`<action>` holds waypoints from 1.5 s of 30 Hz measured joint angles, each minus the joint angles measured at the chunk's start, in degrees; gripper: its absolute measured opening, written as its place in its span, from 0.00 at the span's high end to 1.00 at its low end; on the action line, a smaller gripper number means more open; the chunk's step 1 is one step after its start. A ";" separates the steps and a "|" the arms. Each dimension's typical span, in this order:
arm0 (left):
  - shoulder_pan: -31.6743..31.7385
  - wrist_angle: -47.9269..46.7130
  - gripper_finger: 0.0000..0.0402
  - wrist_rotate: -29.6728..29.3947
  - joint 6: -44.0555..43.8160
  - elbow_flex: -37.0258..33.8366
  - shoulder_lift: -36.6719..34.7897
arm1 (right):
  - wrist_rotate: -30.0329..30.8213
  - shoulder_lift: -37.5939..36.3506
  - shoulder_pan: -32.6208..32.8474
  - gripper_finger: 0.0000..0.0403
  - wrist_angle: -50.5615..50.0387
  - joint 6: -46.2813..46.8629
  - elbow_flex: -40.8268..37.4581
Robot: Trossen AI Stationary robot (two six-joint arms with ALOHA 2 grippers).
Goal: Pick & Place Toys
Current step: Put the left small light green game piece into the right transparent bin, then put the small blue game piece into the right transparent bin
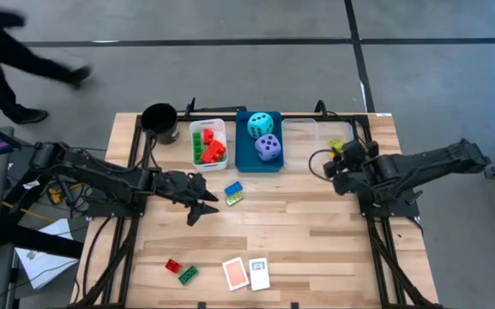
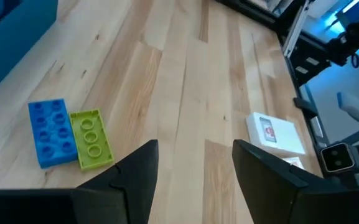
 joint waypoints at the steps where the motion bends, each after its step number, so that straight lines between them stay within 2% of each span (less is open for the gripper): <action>1: 0.00 0.48 0.50 0.02 0.18 0.00 -0.07 | -0.47 -0.91 -1.07 0.64 -0.10 0.79 -0.92; 12: 0.00 7.08 0.51 -0.11 0.32 0.00 -1.18 | -6.50 -2.66 -13.70 0.59 1.20 1.77 -10.28; 16: 0.00 10.89 0.50 -0.13 0.35 0.00 -1.20 | -9.07 -2.44 -14.73 0.56 5.15 -0.87 -11.29; 24: 0.00 16.48 0.51 -0.13 0.36 0.00 -1.20 | -9.77 -2.44 -13.99 0.45 13.07 -8.04 -11.31; 30: -0.06 16.13 0.51 -0.26 0.35 0.00 -0.38 | -16.15 -2.40 -7.02 0.40 28.72 -19.73 -11.31; 38: -2.09 19.59 0.54 -7.57 0.14 0.01 7.22 | -16.97 3.19 8.53 0.41 56.03 -38.02 -11.31; 41: -2.74 24.14 0.55 -8.64 0.23 0.00 11.35 | -16.95 7.24 12.33 0.41 62.76 -38.96 -11.31; 45: -3.35 28.72 0.56 -14.70 0.39 0.02 15.56 | -17.63 13.11 15.38 0.41 68.97 -38.37 -11.31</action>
